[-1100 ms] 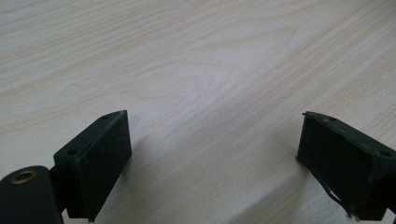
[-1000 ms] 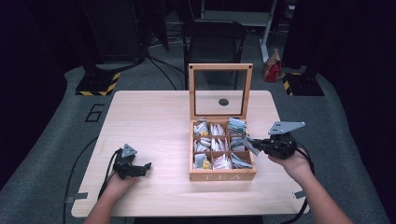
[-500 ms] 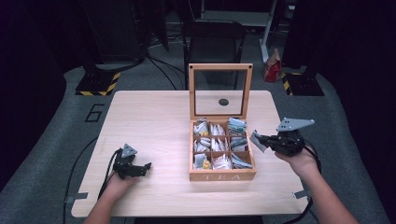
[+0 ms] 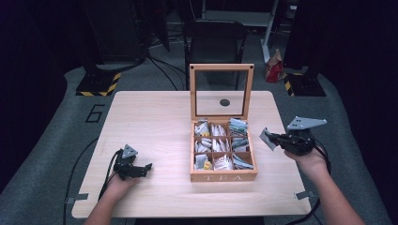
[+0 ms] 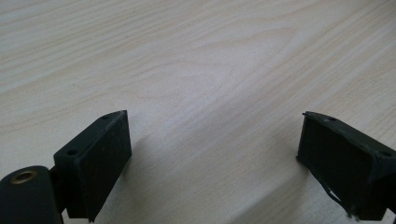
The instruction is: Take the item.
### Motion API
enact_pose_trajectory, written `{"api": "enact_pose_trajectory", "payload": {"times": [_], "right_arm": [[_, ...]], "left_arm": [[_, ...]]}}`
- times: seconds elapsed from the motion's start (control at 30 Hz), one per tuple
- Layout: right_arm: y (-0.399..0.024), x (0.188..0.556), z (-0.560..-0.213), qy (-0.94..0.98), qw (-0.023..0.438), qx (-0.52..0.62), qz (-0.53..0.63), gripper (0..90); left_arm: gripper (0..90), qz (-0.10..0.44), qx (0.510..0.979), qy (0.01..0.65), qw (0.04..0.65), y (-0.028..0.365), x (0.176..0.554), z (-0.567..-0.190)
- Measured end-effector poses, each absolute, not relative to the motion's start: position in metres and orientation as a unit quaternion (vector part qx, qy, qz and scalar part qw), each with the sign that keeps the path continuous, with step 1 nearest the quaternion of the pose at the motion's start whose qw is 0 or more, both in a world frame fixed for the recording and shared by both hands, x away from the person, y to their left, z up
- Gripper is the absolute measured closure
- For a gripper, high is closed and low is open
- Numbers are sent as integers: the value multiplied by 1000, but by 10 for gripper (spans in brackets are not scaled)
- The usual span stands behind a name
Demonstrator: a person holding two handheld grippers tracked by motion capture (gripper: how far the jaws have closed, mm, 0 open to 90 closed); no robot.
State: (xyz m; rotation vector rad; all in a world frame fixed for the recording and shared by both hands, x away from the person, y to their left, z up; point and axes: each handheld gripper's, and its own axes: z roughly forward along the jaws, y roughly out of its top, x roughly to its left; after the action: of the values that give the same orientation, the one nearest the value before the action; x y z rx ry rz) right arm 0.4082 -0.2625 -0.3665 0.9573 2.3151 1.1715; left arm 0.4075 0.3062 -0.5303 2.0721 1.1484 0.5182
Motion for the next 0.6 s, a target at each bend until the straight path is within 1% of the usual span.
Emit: {"api": "enact_pose_trajectory", "payload": {"times": [0.6], "right_arm": [[-270, 409, -376, 817, 202, 356, 407, 897]], "left_arm": [[93, 201, 800, 443, 351, 306, 408, -530]]}}
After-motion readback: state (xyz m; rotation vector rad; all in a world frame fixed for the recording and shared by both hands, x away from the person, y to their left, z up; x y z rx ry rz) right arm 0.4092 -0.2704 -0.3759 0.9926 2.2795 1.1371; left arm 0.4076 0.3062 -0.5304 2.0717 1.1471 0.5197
